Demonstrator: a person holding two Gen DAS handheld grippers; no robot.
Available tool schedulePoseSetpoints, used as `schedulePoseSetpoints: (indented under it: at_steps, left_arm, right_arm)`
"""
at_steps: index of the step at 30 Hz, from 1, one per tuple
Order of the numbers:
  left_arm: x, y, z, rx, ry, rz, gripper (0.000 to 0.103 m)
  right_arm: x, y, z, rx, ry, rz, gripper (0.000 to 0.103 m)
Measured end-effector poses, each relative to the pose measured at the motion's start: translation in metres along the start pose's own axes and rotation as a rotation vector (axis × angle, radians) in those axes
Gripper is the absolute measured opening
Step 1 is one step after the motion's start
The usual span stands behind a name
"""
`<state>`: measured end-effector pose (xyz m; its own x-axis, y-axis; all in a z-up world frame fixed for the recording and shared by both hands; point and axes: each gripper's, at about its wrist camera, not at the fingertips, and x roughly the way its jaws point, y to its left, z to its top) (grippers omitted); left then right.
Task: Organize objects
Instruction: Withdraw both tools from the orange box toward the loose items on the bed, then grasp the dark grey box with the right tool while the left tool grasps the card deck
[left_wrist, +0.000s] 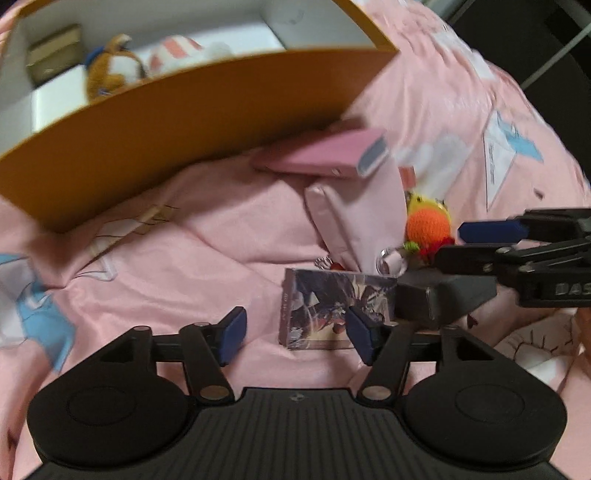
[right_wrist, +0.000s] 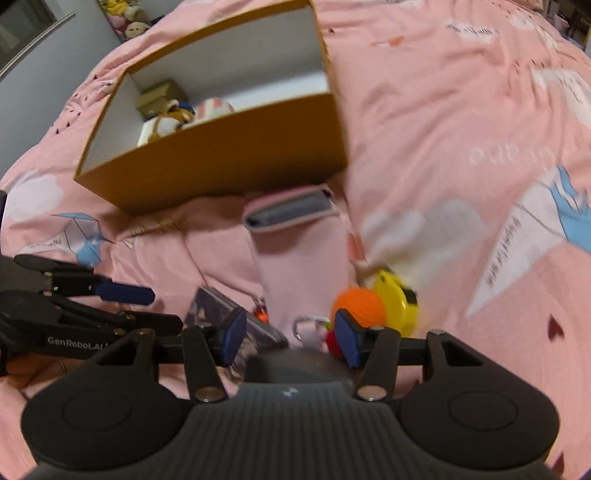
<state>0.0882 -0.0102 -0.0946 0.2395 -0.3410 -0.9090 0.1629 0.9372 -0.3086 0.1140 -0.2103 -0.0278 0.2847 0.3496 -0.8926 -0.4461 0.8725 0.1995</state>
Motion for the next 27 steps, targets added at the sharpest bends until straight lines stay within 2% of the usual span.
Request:
schedulePoseSetpoints:
  at_steps: [6, 7, 12, 16, 23, 27]
  left_arm:
    - [0.028, -0.009, 0.006, 0.052, 0.058, 0.004, 0.077]
    - [0.031, -0.009, 0.006, 0.053, 0.064, 0.001, 0.077]
    - [0.044, -0.011, 0.006, 0.048, 0.081, -0.054, 0.089]
    - [0.05, -0.011, 0.003, 0.037, 0.091, -0.087, 0.087]
    - [0.031, -0.01, -0.008, 0.025, 0.04, -0.066, 0.057]
    - [0.016, -0.01, -0.012, 0.019, 0.015, -0.088, 0.041]
  right_arm:
    - [-0.012, -0.008, -0.007, 0.013, 0.019, 0.001, 0.066]
    - [-0.012, -0.008, -0.008, 0.012, 0.027, -0.002, 0.071]
    - [-0.008, -0.01, -0.017, 0.026, 0.093, 0.004, 0.079]
    - [0.001, -0.006, -0.022, 0.012, 0.135, 0.007, 0.083]
    - [0.017, 0.007, -0.019, -0.067, 0.168, -0.068, 0.087]
    - [0.018, 0.002, -0.018, -0.062, 0.159, -0.103, 0.082]
